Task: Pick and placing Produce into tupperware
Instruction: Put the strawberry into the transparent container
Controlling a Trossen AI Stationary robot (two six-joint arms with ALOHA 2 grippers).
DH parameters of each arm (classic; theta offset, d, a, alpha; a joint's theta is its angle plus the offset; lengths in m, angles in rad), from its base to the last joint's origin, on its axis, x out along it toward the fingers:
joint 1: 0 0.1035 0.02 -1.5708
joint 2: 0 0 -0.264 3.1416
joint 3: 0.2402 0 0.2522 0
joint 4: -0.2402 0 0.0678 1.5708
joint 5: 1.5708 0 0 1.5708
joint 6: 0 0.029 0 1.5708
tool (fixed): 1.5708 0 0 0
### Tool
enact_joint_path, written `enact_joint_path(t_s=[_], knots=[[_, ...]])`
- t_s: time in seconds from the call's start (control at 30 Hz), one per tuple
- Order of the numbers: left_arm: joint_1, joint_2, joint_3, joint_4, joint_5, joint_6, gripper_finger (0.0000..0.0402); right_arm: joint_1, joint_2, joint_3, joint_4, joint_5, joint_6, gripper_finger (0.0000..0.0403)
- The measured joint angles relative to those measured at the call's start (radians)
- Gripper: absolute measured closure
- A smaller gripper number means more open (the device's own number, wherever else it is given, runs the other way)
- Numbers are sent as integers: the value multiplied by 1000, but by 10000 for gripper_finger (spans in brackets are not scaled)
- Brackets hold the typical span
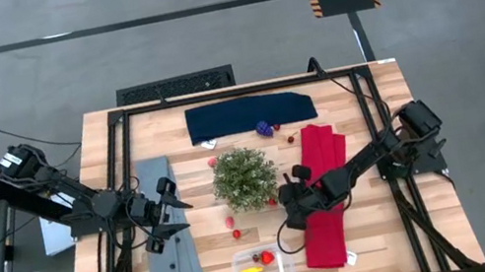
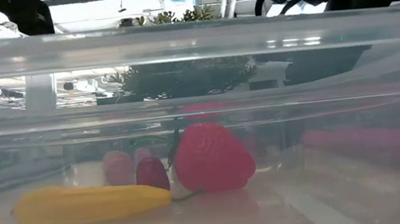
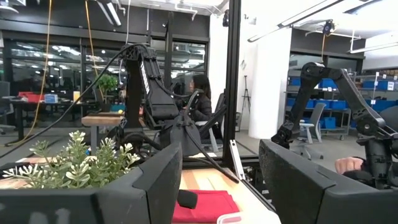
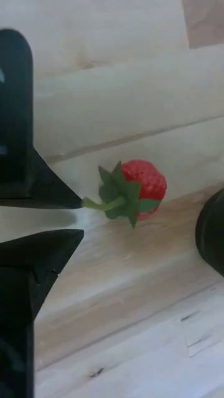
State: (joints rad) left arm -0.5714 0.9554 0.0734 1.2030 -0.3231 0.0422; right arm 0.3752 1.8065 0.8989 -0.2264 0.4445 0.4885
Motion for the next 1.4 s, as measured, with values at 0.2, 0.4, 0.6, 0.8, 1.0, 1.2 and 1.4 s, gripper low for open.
enact_joint_path(t_s=[0.2,0.4,0.6,0.8,1.0,1.2,1.4], knots=[[0,0,0,0,0,0,198,4,0,0,17,-79,5,311],[0,0,0,0,-1,-6,198,8,0,0,17,-78,3,310],[0,0,0,0,-1,-6,198,-3,0,0,17,-74,-22,310],[0,0,0,0,-2,-6,198,-19,0,28,-6,-74,-52,310],[0,0,0,0,-3,-6,198,-18,-1,100,-61,-73,-89,310],[0,0,0,0,-3,-12,198,-19,-2,121,-119,-52,-81,310],[0,0,0,0,-2,-15,198,-18,-2,121,-129,-54,-69,310]])
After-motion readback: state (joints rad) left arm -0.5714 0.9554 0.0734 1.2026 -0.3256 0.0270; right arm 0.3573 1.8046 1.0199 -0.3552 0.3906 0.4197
